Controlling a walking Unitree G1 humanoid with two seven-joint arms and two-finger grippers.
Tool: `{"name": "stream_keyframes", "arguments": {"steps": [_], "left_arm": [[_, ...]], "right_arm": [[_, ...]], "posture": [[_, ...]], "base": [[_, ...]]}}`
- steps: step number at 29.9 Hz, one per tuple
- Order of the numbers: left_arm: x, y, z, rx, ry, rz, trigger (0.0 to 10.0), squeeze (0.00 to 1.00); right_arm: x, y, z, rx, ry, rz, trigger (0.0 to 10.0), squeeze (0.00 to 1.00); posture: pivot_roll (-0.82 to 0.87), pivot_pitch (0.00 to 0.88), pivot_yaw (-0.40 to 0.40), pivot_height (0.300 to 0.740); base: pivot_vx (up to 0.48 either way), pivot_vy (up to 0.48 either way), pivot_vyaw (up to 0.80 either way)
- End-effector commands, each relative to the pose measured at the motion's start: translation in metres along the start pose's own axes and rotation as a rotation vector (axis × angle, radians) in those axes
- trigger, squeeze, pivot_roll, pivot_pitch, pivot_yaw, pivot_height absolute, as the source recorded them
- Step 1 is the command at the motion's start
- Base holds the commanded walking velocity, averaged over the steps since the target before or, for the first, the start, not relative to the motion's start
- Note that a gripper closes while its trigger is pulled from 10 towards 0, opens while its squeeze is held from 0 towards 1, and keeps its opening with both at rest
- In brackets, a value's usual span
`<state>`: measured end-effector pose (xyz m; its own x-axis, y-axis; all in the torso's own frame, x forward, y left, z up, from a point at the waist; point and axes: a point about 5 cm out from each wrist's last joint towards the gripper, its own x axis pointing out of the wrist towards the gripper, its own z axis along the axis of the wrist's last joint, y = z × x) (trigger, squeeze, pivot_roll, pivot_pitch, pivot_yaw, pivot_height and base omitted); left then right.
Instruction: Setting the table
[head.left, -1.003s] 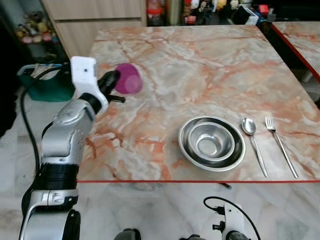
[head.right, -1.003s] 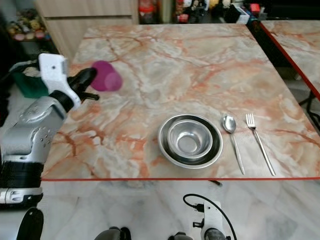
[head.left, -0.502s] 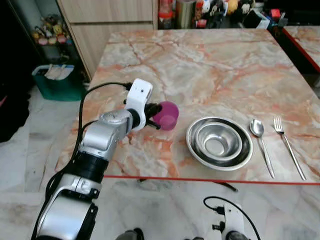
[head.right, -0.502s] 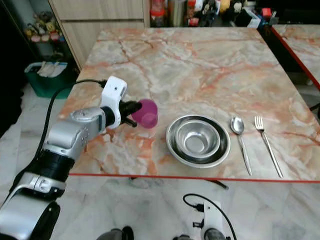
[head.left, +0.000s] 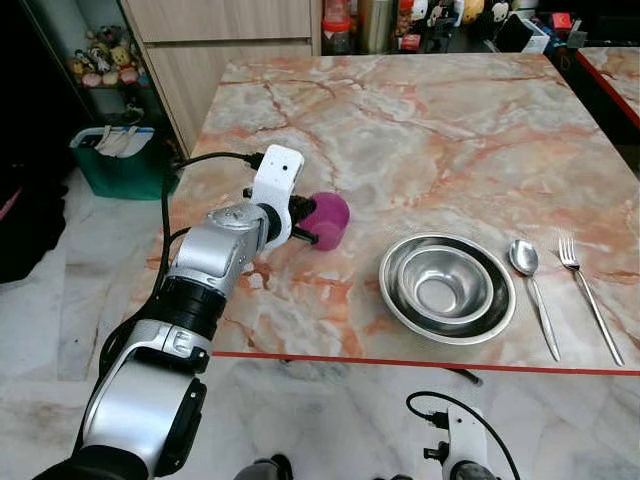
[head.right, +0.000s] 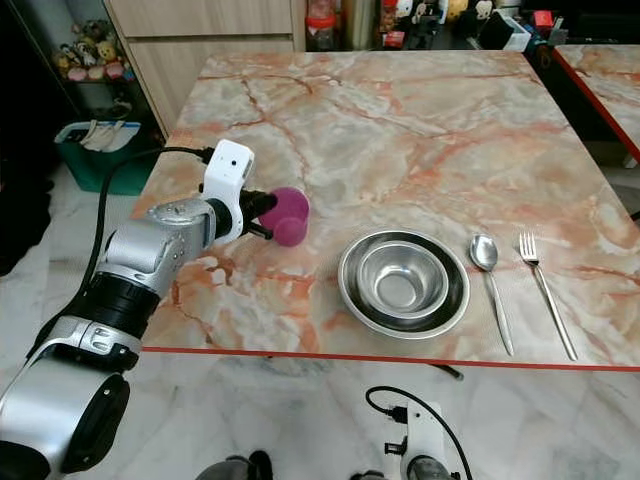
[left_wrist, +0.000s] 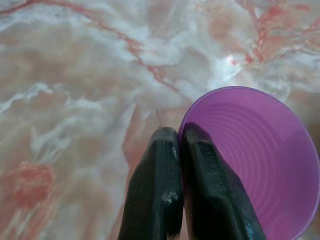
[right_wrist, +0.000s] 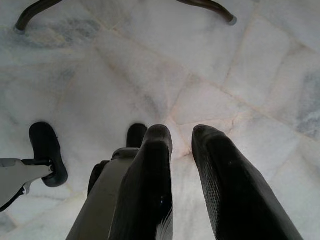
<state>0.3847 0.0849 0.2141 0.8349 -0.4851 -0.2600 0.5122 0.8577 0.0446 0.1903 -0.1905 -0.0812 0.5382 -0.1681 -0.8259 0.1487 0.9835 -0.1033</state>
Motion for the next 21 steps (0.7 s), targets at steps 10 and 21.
{"name": "stream_keyframes", "arguments": {"steps": [10, 21], "left_arm": [[0.0035, -0.0035, -0.0021, -0.001, 0.050, -0.013, 10.0, 0.00], [0.0028, -0.0059, 0.0034, -0.046, 0.035, -0.047, 10.0, 0.00]], "right_arm": [[-0.0006, 0.0013, -0.0055, 0.006, 0.022, -0.003, 10.0, 0.00], [-0.0007, 0.0023, -0.0060, 0.011, 0.024, -0.001, 10.0, 0.00]], "posture": [[0.09, 0.130, 0.051, 0.736], [0.09, 0.132, 0.054, 0.736]], "base": [[0.000, 0.000, 0.00], [0.000, 0.000, 0.00]]}}
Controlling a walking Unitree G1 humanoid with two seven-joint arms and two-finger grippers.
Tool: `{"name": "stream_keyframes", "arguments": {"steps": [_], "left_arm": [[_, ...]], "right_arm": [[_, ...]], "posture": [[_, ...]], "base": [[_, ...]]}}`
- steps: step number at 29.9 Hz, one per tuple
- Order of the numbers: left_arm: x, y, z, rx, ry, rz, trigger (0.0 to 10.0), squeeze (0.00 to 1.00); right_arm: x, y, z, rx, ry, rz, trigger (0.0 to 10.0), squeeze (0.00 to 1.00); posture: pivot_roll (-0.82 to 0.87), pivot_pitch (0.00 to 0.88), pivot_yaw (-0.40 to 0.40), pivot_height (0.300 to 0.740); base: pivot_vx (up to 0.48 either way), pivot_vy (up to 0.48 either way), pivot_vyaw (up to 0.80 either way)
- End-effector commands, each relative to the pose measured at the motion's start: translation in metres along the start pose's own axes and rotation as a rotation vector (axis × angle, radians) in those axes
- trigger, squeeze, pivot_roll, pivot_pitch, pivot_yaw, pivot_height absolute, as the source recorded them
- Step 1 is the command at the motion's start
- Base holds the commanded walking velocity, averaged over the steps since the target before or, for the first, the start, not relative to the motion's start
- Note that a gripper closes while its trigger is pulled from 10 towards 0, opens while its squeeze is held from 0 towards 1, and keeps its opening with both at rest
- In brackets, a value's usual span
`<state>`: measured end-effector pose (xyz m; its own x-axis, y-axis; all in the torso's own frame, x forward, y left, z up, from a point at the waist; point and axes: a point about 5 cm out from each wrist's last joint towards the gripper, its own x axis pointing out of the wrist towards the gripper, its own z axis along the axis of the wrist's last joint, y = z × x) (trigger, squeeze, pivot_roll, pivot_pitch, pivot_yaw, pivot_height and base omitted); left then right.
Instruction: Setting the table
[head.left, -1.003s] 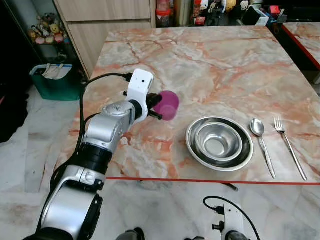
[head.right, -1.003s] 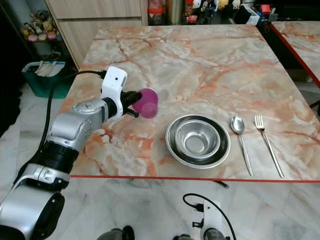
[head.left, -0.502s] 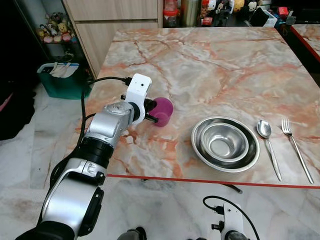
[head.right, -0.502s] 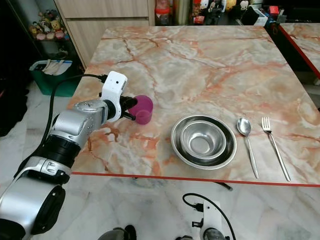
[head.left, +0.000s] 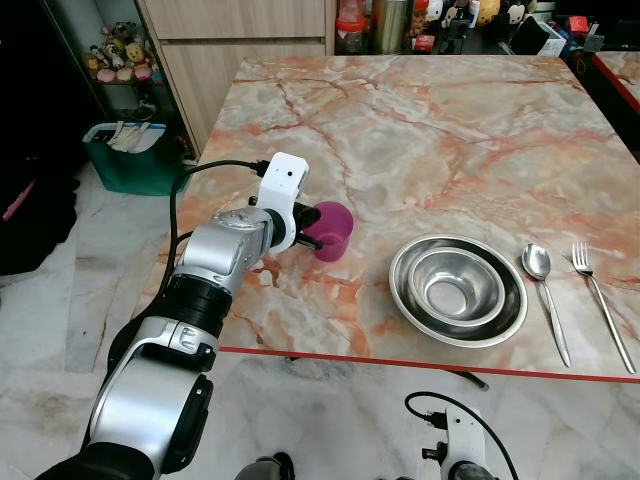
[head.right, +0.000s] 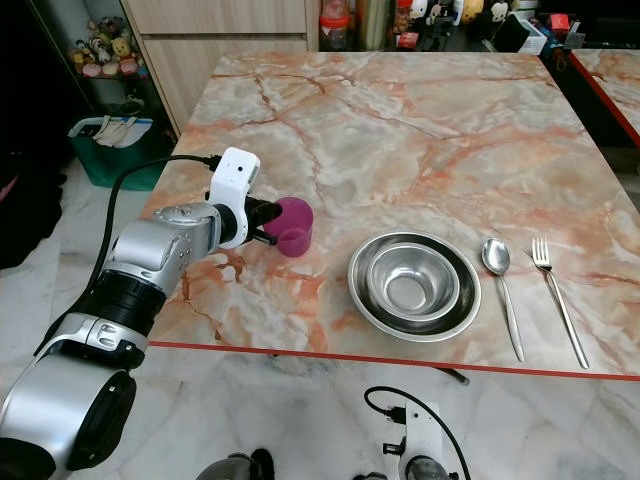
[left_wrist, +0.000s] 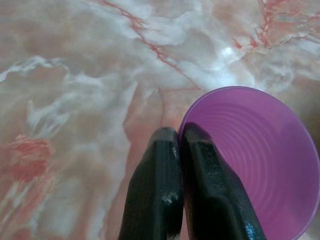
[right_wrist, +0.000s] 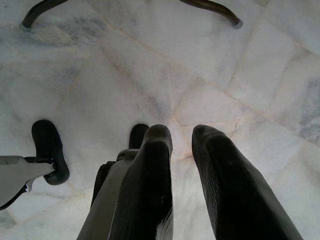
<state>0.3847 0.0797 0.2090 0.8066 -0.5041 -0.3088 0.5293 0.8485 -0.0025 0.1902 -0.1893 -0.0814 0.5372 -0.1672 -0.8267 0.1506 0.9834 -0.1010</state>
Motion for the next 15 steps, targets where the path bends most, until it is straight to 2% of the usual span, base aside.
{"name": "stream_keyframes", "arguments": {"steps": [1, 5, 6, 7, 9, 13, 14, 15], "left_arm": [[-0.0014, -0.0015, 0.0073, -0.006, -0.015, -0.016, 10.0, 0.00], [-0.0015, -0.0019, 0.0069, -0.006, -0.013, -0.019, 10.0, 0.00], [-0.0015, -0.0027, 0.0065, -0.005, -0.012, -0.024, 10.0, 0.22], [-0.0016, -0.0033, 0.0063, -0.006, -0.011, -0.027, 10.0, 0.49], [-0.0016, -0.0033, 0.0064, -0.007, -0.012, -0.027, 10.0, 0.52], [-0.0024, -0.0036, 0.0087, -0.006, -0.019, -0.031, 10.0, 0.51], [-0.0027, -0.0041, 0.0103, -0.006, -0.024, -0.034, 10.0, 0.46], [-0.0030, -0.0043, 0.0119, -0.007, -0.030, -0.036, 10.0, 0.45]], "right_arm": [[-0.0006, 0.0011, -0.0058, 0.008, 0.023, -0.002, 10.0, 0.00], [-0.0007, 0.0012, -0.0060, 0.009, 0.023, -0.001, 10.0, 0.00], [-0.0007, 0.0013, -0.0061, 0.010, 0.023, -0.001, 10.0, 0.00], [-0.0007, 0.0012, -0.0062, 0.010, 0.024, -0.002, 10.0, 0.00], [-0.0007, 0.0012, -0.0063, 0.011, 0.024, -0.002, 10.0, 0.00], [-0.0007, 0.0011, -0.0064, 0.010, 0.025, -0.002, 10.0, 0.00], [-0.0007, 0.0010, -0.0064, 0.010, 0.025, -0.002, 10.0, 0.00], [-0.0007, 0.0010, -0.0065, 0.010, 0.025, -0.002, 10.0, 0.00]], "posture": [[0.09, 0.132, 0.054, 0.736], [0.09, 0.133, 0.055, 0.736], [0.09, 0.133, 0.055, 0.736], [0.09, 0.134, 0.055, 0.736], [0.09, 0.133, 0.054, 0.736], [0.09, 0.135, 0.053, 0.736], [0.09, 0.135, 0.052, 0.736], [0.09, 0.135, 0.052, 0.736]], "base": [[0.000, 0.000, 0.00], [0.000, 0.000, 0.00], [0.000, 0.000, 0.00], [0.000, 0.000, 0.00], [0.000, 0.000, 0.00], [0.000, 0.000, 0.00], [0.000, 0.000, 0.00], [0.000, 0.000, 0.00]]}}
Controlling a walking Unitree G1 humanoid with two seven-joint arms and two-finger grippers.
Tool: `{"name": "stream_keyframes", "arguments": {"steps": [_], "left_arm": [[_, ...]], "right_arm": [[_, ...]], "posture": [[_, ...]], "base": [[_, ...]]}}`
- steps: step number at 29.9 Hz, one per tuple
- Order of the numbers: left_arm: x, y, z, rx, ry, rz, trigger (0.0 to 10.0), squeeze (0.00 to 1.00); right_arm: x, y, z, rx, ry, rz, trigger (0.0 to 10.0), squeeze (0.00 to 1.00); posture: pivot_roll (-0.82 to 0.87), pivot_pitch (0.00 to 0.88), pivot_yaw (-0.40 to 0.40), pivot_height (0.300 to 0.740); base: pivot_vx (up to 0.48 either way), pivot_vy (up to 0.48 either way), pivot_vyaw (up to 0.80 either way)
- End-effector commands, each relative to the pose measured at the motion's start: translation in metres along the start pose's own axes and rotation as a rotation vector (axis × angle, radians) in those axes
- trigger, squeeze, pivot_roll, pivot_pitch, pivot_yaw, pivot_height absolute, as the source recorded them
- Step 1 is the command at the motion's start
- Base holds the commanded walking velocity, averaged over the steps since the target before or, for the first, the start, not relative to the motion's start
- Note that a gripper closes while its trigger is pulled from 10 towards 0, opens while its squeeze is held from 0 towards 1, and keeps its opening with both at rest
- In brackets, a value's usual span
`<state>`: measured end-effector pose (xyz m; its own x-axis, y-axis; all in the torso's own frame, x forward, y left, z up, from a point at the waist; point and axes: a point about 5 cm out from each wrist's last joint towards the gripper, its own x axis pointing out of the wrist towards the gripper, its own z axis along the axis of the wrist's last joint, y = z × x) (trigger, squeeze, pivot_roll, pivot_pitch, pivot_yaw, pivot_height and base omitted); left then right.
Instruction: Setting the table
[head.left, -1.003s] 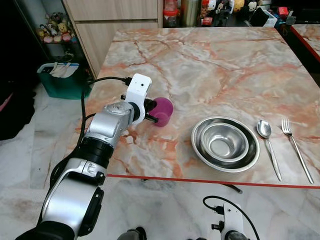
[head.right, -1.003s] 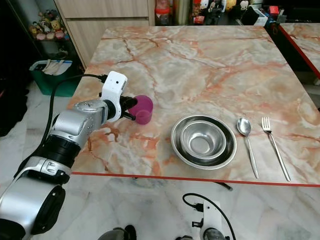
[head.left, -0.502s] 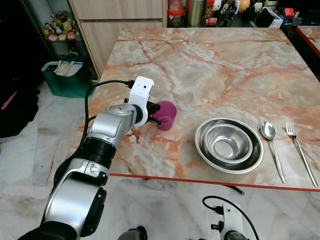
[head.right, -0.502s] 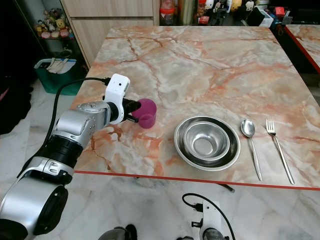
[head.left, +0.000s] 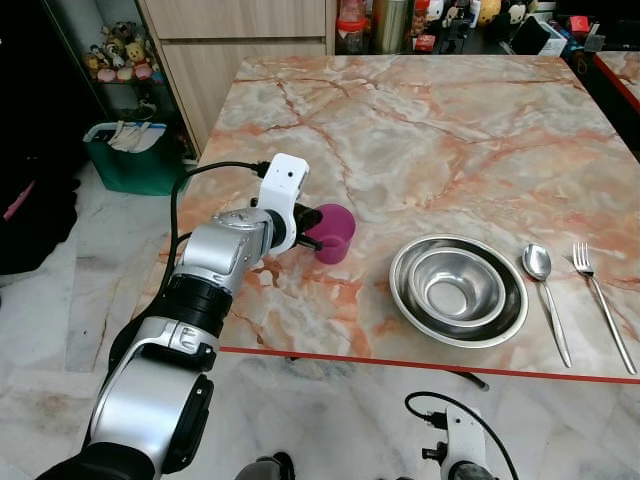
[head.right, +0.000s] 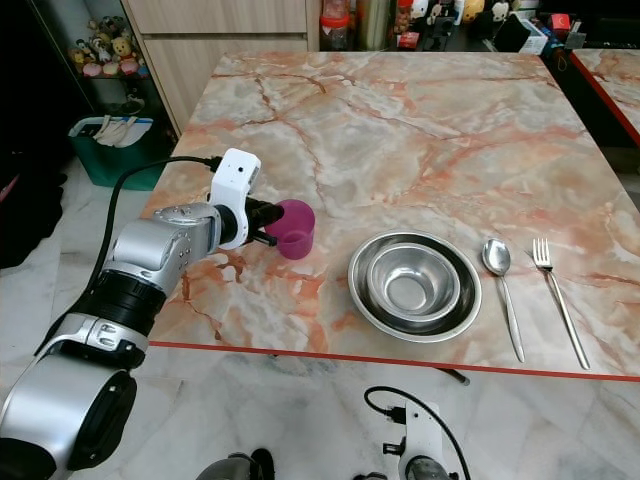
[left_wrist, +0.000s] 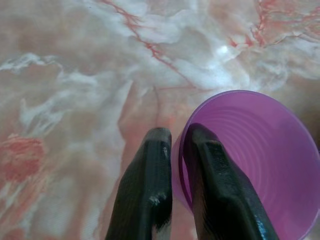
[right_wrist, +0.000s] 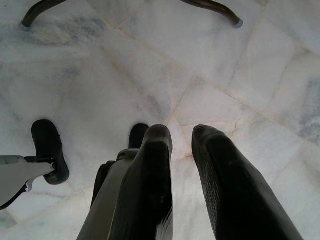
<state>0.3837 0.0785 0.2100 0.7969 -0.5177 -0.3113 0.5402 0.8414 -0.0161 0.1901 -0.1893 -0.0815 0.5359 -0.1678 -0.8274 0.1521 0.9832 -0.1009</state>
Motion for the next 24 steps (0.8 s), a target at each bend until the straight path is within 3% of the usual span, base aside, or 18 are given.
{"name": "stream_keyframes", "arguments": {"steps": [1, 3, 5, 7, 8, 9, 10, 11, 24], "left_arm": [[-0.0024, -0.0029, 0.0117, 0.002, -0.036, -0.022, 10.0, 0.47], [-0.0025, -0.0030, 0.0121, 0.004, -0.038, -0.024, 10.0, 0.50], [-0.0029, -0.0031, 0.0138, 0.003, -0.043, -0.026, 10.0, 0.91], [-0.0033, -0.0033, 0.0156, -0.002, -0.050, -0.028, 10.0, 0.82], [-0.0037, -0.0035, 0.0166, -0.008, -0.055, -0.030, 10.0, 0.52], [-0.0037, -0.0035, 0.0166, -0.008, -0.055, -0.030, 10.0, 0.52], [-0.0039, -0.0036, 0.0168, -0.010, -0.056, -0.033, 10.0, 0.14], [-0.0040, -0.0037, 0.0167, -0.010, -0.056, -0.034, 10.0, 0.00], [-0.0053, -0.0035, 0.0136, 0.006, -0.054, -0.034, 10.0, 0.00]], "right_arm": [[-0.0007, 0.0010, -0.0062, 0.009, 0.023, -0.002, 10.0, 0.00], [-0.0007, 0.0011, -0.0061, 0.010, 0.022, -0.002, 10.0, 0.00], [-0.0007, 0.0011, -0.0060, 0.011, 0.022, -0.002, 10.0, 0.00], [-0.0007, 0.0011, -0.0060, 0.011, 0.022, -0.002, 10.0, 0.00], [-0.0007, 0.0011, -0.0060, 0.011, 0.023, -0.001, 10.0, 0.00], [-0.0007, 0.0011, -0.0060, 0.011, 0.023, -0.001, 10.0, 0.00], [-0.0007, 0.0011, -0.0060, 0.011, 0.023, -0.002, 10.0, 0.00], [-0.0007, 0.0011, -0.0060, 0.011, 0.023, -0.002, 10.0, 0.00], [-0.0007, 0.0012, -0.0061, 0.010, 0.025, -0.001, 10.0, 0.00]], "posture": [[0.09, 0.133, 0.052, 0.736], [0.09, 0.133, 0.053, 0.736], [0.09, 0.133, 0.052, 0.736], [0.09, 0.133, 0.052, 0.736], [0.09, 0.133, 0.052, 0.736], [0.09, 0.133, 0.052, 0.736], [0.09, 0.133, 0.052, 0.736], [0.09, 0.133, 0.052, 0.736], [0.09, 0.133, 0.050, 0.736]], "base": [[0.000, 0.000, 0.00], [0.000, 0.000, 0.00], [0.000, 0.000, 0.00], [0.000, 0.000, 0.00], [0.000, 0.000, 0.00], [0.000, 0.000, 0.00], [0.000, 0.000, 0.00], [0.000, 0.000, 0.00], [0.000, 0.000, 0.00]]}}
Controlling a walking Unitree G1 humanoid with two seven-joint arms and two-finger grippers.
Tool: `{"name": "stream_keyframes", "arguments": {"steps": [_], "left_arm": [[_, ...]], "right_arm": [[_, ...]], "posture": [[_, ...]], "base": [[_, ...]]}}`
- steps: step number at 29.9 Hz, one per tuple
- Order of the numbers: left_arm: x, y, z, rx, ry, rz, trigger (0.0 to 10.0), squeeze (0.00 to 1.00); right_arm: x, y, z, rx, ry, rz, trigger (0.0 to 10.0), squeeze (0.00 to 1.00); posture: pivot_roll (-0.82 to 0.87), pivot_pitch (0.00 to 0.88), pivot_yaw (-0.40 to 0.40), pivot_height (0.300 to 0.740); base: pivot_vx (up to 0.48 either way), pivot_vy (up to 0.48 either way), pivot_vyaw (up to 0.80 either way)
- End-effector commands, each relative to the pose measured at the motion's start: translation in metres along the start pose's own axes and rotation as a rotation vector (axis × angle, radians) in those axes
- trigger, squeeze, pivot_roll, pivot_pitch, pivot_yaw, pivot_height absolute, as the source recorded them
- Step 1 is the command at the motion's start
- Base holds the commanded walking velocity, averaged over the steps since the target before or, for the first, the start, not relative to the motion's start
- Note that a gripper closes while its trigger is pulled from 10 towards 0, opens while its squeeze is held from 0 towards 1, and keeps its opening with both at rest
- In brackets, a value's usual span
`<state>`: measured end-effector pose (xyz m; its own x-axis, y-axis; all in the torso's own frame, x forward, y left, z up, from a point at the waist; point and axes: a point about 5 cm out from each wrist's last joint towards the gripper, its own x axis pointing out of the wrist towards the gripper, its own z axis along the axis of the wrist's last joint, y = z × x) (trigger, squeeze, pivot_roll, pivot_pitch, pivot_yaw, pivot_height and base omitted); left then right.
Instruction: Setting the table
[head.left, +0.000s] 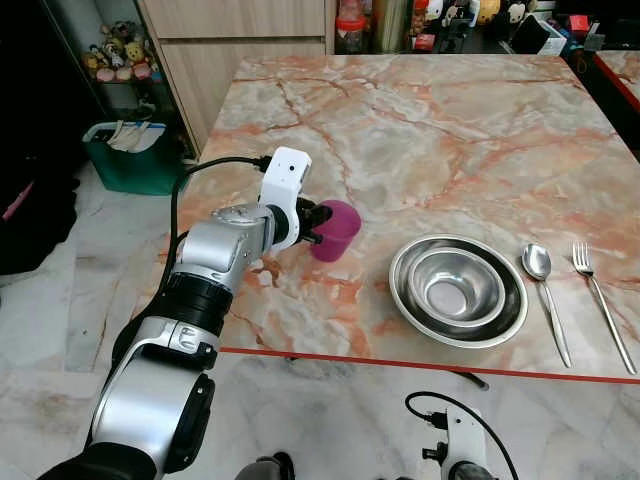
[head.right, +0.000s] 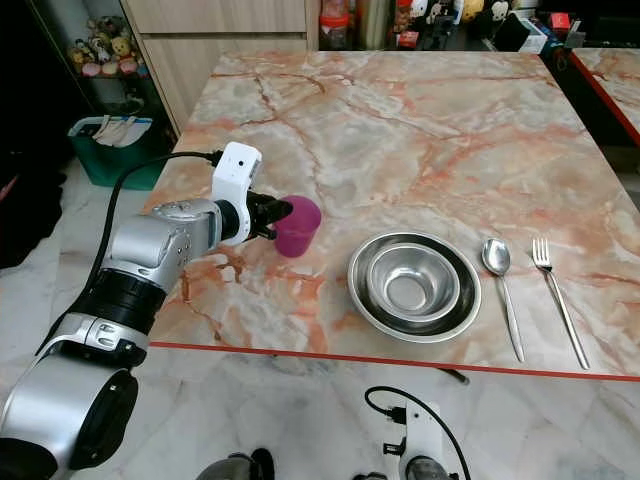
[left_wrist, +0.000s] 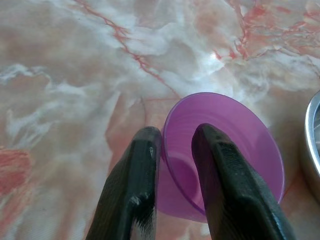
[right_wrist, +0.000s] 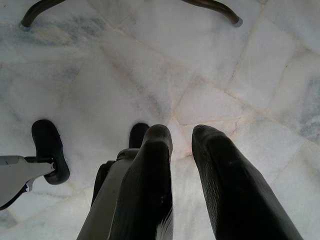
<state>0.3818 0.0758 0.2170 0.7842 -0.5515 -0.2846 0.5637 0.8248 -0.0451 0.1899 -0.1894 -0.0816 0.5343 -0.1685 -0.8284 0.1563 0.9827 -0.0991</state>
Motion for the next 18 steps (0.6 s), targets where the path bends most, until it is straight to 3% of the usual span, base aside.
{"name": "stream_keyframes", "arguments": {"steps": [1, 18], "left_arm": [[-0.0030, -0.0002, 0.0070, 0.026, -0.026, 0.002, 10.0, 0.00], [-0.0035, 0.0073, 0.0039, 0.146, -0.032, 0.098, 10.0, 0.00]], "right_arm": [[-0.0007, 0.0013, -0.0059, 0.005, 0.023, 0.000, 10.0, 0.00], [-0.0006, 0.0009, -0.0054, 0.003, 0.023, -0.001, 10.0, 0.00]], "posture": [[0.09, 0.133, 0.050, 0.736], [0.09, 0.136, 0.046, 0.736]], "base": [[0.000, 0.000, 0.00], [0.000, 0.000, 0.00]]}}
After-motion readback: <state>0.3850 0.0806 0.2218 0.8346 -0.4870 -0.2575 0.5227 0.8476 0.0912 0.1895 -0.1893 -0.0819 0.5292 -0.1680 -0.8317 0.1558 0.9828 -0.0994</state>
